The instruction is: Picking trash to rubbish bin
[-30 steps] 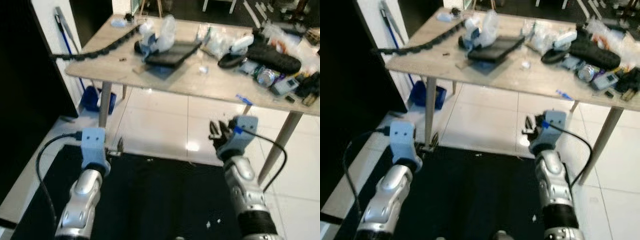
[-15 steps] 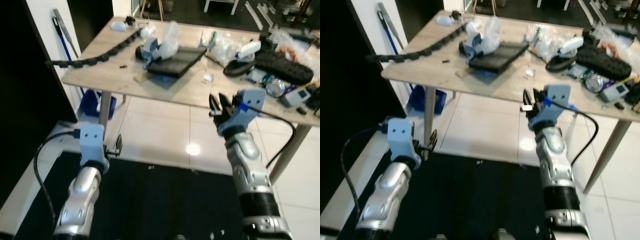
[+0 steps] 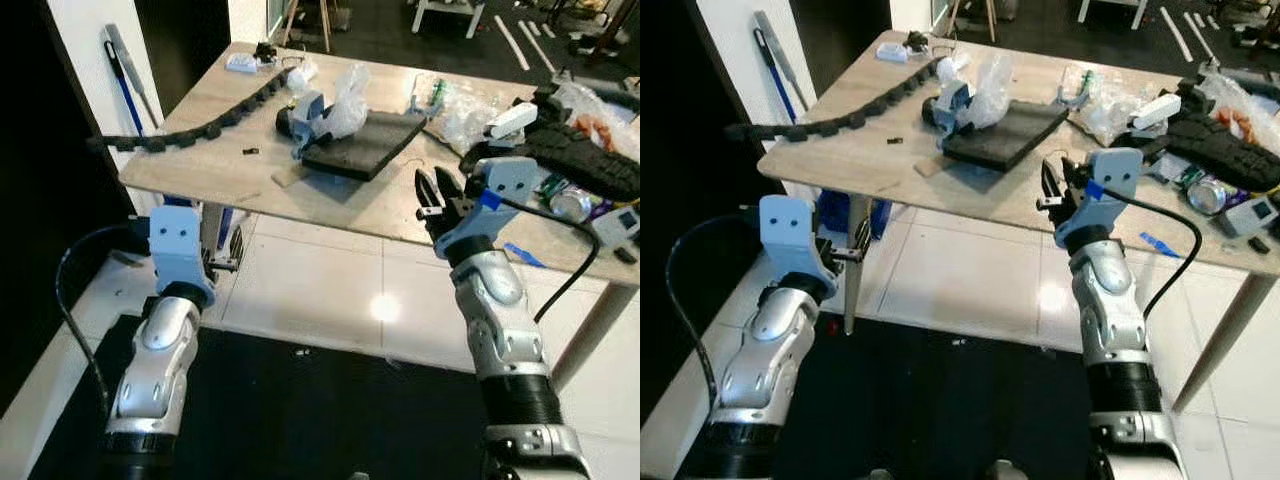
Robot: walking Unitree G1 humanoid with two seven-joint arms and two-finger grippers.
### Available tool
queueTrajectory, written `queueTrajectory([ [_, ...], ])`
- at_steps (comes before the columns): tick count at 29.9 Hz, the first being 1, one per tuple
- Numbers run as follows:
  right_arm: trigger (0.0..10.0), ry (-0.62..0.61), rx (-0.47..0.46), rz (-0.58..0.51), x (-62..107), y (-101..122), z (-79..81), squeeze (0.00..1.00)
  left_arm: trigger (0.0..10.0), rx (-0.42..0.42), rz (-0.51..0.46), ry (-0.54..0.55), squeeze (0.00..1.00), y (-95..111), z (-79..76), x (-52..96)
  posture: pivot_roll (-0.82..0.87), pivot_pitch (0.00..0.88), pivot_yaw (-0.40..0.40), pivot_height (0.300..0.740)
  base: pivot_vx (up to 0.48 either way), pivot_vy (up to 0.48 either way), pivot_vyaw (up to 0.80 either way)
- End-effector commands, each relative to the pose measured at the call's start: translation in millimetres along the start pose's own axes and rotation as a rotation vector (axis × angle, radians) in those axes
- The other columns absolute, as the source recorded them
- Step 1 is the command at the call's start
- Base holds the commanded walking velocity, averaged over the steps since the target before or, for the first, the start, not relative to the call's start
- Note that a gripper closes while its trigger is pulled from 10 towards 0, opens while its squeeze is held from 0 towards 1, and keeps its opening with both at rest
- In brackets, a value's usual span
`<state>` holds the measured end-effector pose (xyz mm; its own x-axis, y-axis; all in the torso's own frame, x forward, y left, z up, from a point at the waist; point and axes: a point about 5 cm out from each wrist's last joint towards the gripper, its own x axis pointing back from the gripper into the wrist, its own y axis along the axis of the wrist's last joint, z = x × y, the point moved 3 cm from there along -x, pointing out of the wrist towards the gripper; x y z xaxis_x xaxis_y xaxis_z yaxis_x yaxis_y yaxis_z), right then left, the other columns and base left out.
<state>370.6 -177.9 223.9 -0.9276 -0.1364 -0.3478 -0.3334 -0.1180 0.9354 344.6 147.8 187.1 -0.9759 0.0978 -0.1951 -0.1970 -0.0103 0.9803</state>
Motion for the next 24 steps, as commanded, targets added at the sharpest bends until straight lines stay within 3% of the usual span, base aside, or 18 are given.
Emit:
queueTrajectory([
  [1, 10.0, 0.018, -0.046, 0.024, 1.7, -6, 3.3, 0.00, 10.0, 0.002, -0.015, 0.007, 0.00, 5, 3.1, 0.2, 0.01, 0.121, -0.049, 0.740, 0.349, 0.000, 0.00],
  [3, 10.0, -0.037, -0.113, 0.048, 7.0, -14, -5.9, 0.00, 10.0, -0.004, -0.026, 0.007, 0.00, 9, 5.0, -4.0, 0.01, 0.124, -0.051, 0.740, 0.345, 0.000, 0.00],
  [16, 10.0, -0.058, -0.110, 0.032, 21.9, -9, -6.2, 0.00, 10.0, -0.019, -0.027, 0.025, 0.00, 13, 12.5, -5.7, 0.01, 0.129, -0.048, 0.740, 0.347, 0.000, 0.00],
  [24, 10.0, -0.060, -0.076, 0.007, 11.4, 1, -9.5, 0.00, 10.0, -0.023, -0.030, 0.024, 0.00, 15, 12.5, -5.9, 0.01, 0.135, -0.048, 0.740, 0.345, 0.000, 0.00],
])
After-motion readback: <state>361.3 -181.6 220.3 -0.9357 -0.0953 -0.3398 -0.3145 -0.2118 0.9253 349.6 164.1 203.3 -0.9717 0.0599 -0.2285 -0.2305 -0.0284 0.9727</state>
